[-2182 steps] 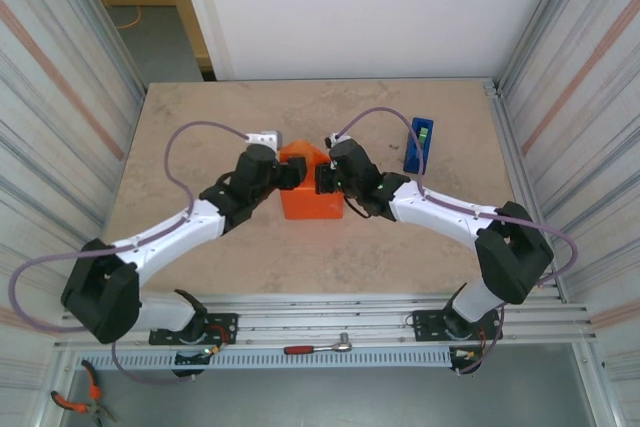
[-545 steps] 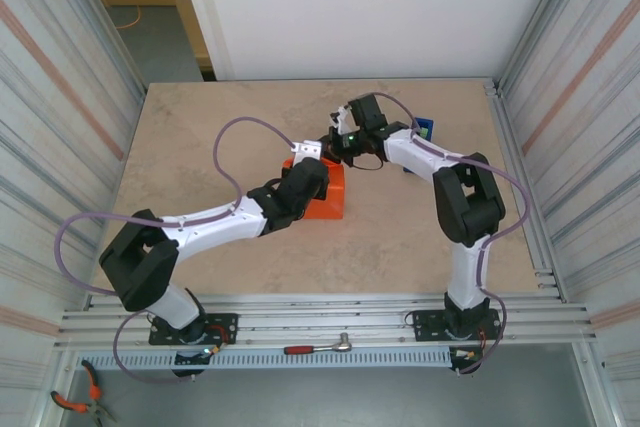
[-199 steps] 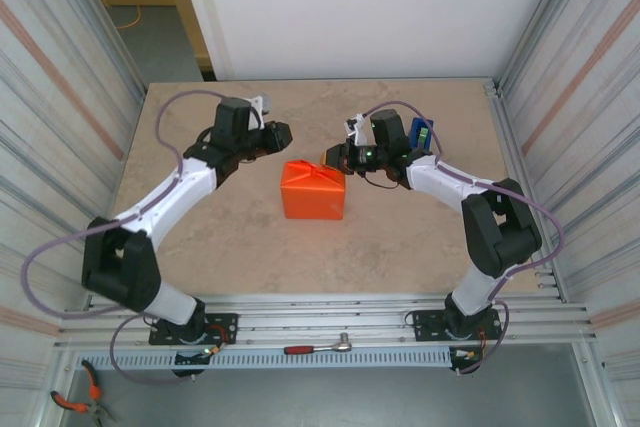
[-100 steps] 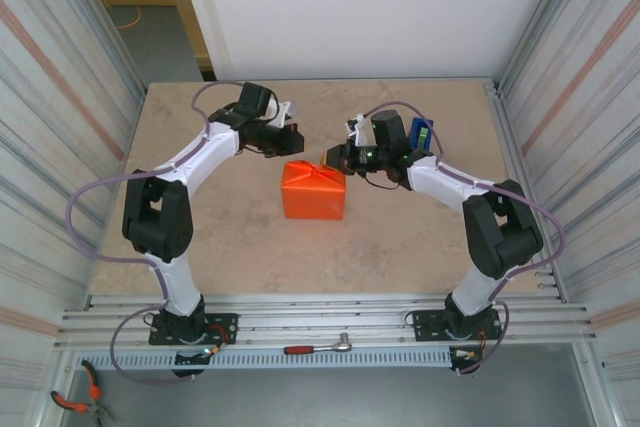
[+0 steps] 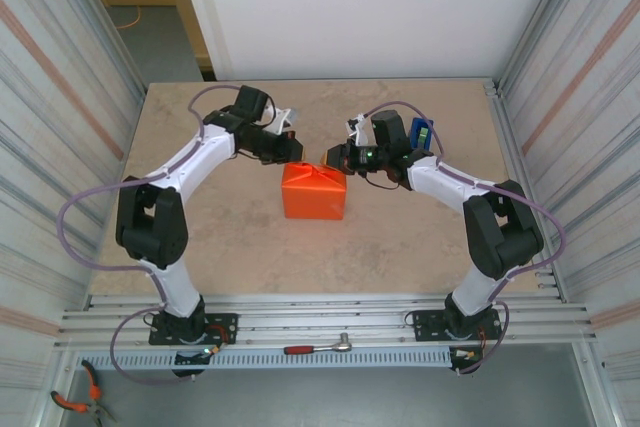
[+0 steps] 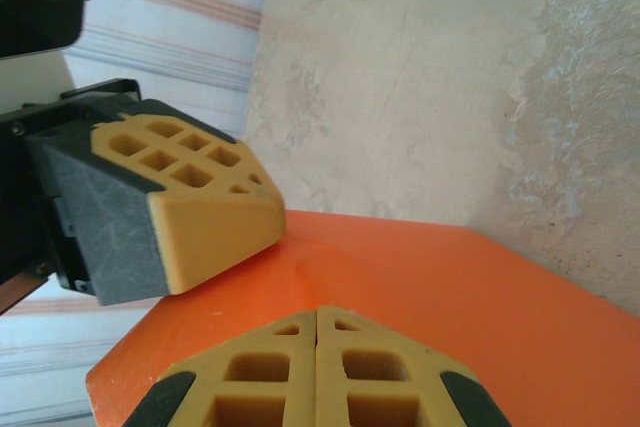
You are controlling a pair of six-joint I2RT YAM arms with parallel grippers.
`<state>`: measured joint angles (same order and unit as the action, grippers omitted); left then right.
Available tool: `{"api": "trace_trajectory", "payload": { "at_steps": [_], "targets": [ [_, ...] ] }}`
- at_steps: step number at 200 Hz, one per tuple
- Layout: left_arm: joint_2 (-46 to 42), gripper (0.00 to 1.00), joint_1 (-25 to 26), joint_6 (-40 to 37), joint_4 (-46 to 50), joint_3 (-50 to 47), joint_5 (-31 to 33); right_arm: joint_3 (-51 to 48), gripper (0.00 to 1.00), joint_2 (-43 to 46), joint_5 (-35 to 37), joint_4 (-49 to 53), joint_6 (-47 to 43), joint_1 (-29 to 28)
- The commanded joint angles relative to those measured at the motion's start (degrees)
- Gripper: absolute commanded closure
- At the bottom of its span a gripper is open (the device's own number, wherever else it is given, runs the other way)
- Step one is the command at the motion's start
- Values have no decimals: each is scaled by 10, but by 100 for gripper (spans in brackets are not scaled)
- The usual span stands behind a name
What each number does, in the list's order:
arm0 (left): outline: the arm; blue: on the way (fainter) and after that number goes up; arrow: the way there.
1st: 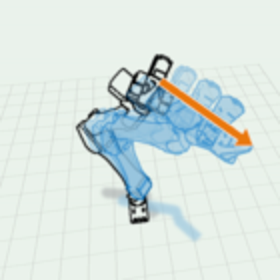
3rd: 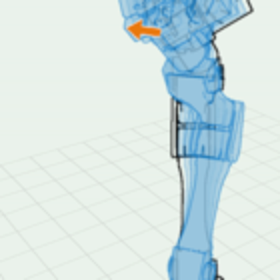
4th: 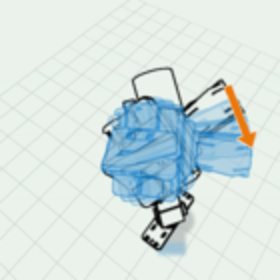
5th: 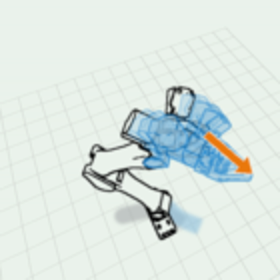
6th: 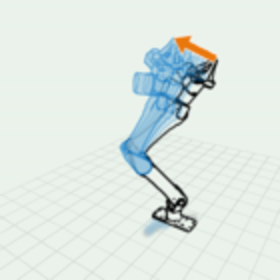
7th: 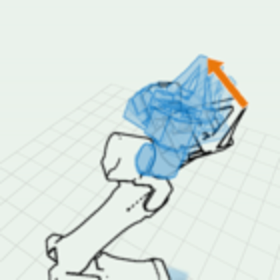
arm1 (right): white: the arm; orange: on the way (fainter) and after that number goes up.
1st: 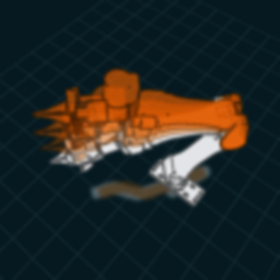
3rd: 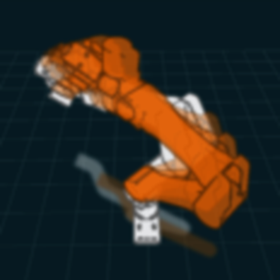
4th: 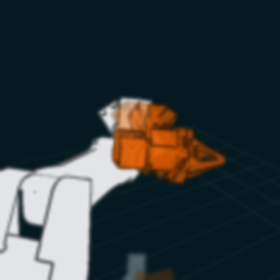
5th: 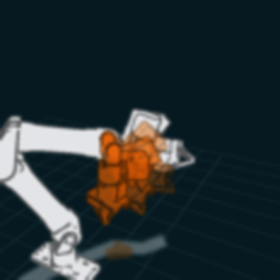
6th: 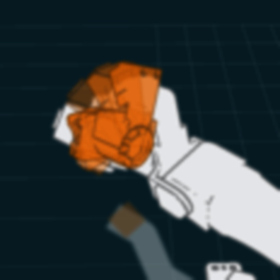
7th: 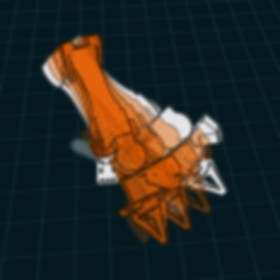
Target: Wrap the gift box in paper
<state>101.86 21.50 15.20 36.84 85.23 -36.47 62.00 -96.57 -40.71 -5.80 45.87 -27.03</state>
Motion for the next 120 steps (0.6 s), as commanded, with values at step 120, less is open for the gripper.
{"api": "trace_trajectory", "payload": {
  "at_steps": [120],
  "targets": [
    [-69, 100, 4, -35, 11, -61, -50, -37, 100, -16, 37, 125, -7, -11]
  ]
}}
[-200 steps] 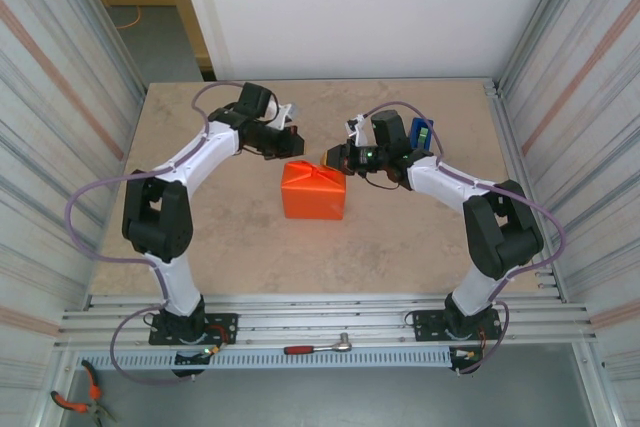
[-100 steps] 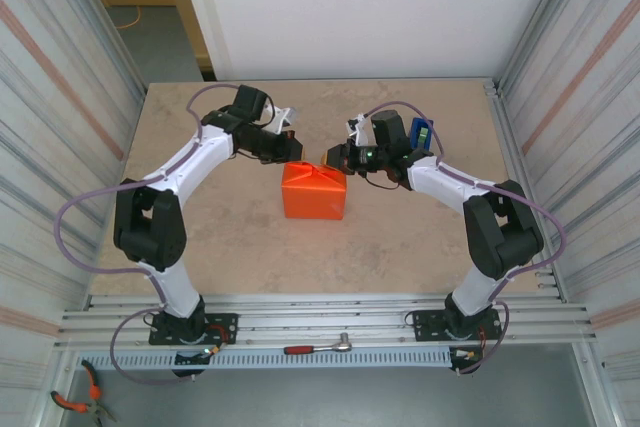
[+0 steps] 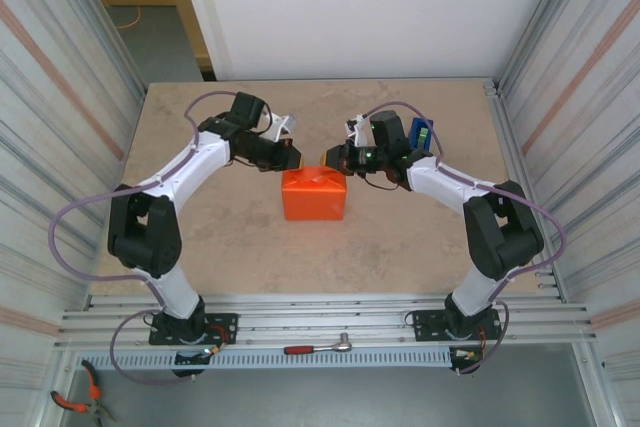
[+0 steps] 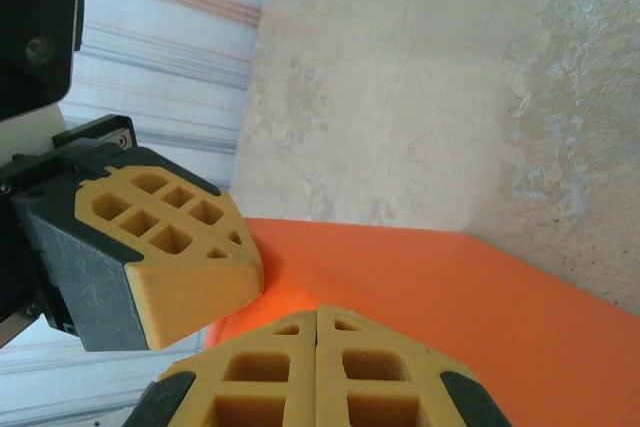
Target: Wrap the gift box in paper
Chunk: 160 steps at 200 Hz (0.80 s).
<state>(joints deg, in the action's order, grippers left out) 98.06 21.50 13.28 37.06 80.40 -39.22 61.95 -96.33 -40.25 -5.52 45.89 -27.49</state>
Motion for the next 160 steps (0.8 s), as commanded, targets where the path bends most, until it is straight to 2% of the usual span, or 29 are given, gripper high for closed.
{"api": "trace_trajectory", "payload": {
  "at_steps": [1, 115, 160],
  "targets": [
    [-32, 100, 4, -15, 8, -13, -23, -37, 100, -18, 33, 122, -8, -6],
    [-75, 100, 27, -34, 5, -65, -23, -32, 100, -17, 47, 132, -4, -16],
    [-88, 100, 30, -52, 12, -78, 0, 26, 100, -17, 46, 165, -10, -14]
  ]
}}
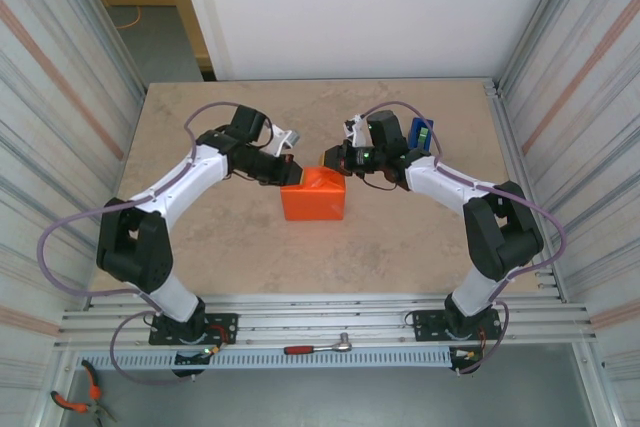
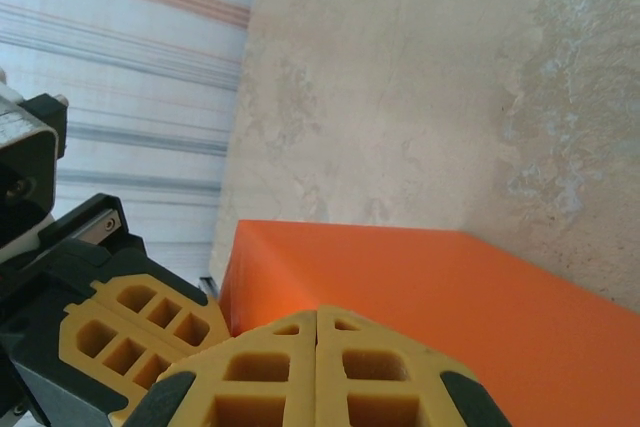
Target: Wrap the gift box in paper
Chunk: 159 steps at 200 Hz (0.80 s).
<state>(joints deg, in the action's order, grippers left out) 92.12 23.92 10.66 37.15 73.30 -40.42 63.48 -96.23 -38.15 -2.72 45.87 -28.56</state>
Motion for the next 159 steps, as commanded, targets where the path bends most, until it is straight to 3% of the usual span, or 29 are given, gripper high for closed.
{"api": "trace_trajectory", "payload": {
  "at_steps": [1, 62, 159],
  "targets": [
    [-29, 100, 6, -26, 12, -7, 13, 12, 100, -19, 25, 138, -9, -3],
    [-33, 100, 11, -35, 14, -21, 29, 129, 100, 2, 20, 185, -12, -4],
    [-34, 100, 12, -36, 9, -34, 32, 80, 100, 20, 40, 168, -3, -63]
  ]
}}
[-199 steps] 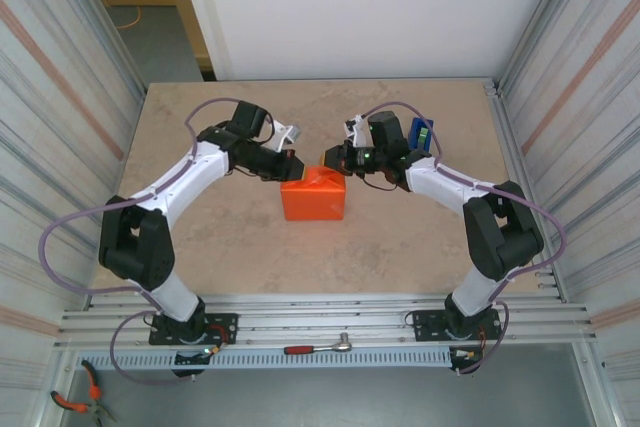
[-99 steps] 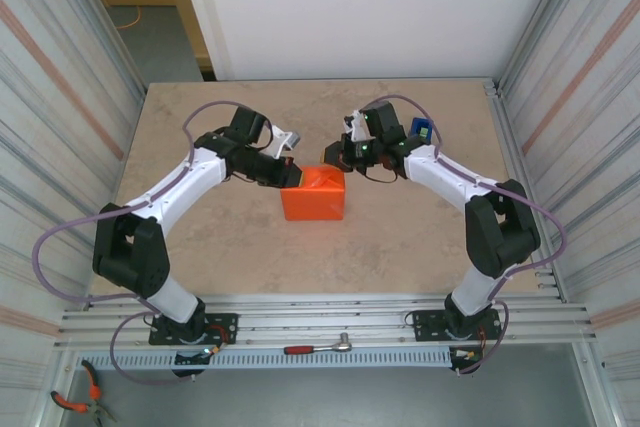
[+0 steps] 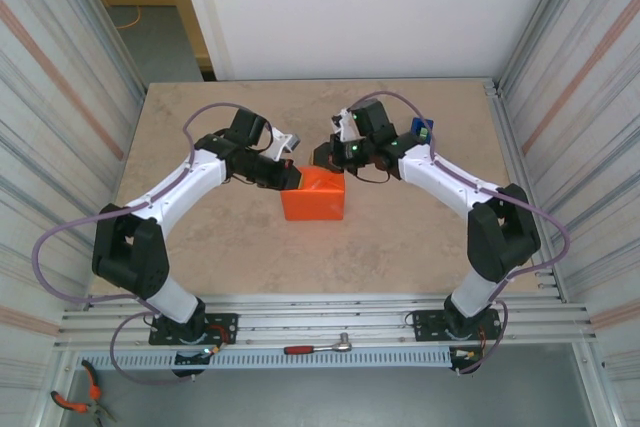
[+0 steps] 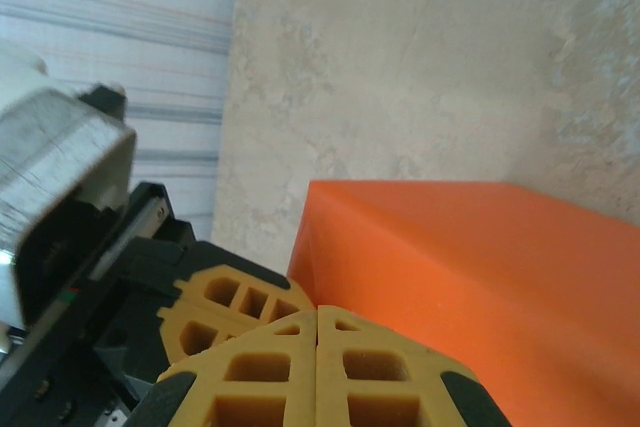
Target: Wrap the gift box in paper
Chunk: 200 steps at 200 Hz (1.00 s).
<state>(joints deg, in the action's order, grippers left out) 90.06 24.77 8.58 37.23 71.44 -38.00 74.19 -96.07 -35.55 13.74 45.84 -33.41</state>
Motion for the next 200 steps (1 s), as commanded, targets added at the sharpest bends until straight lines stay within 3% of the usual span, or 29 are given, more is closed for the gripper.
{"api": "trace_trajectory", "payload": {
  "at_steps": [1, 50, 200],
  "targets": [
    [-14, 100, 4, -15, 8, -16, 7, -29, 100, 19, 14, 3, -3, -15],
    [-13, 100, 4, -14, 6, -17, 8, -85, 100, 40, 24, -21, 8, -27],
    [-8, 100, 0, -14, 5, -6, 3, -113, 100, 60, 36, -7, -9, -32]
  ]
}}
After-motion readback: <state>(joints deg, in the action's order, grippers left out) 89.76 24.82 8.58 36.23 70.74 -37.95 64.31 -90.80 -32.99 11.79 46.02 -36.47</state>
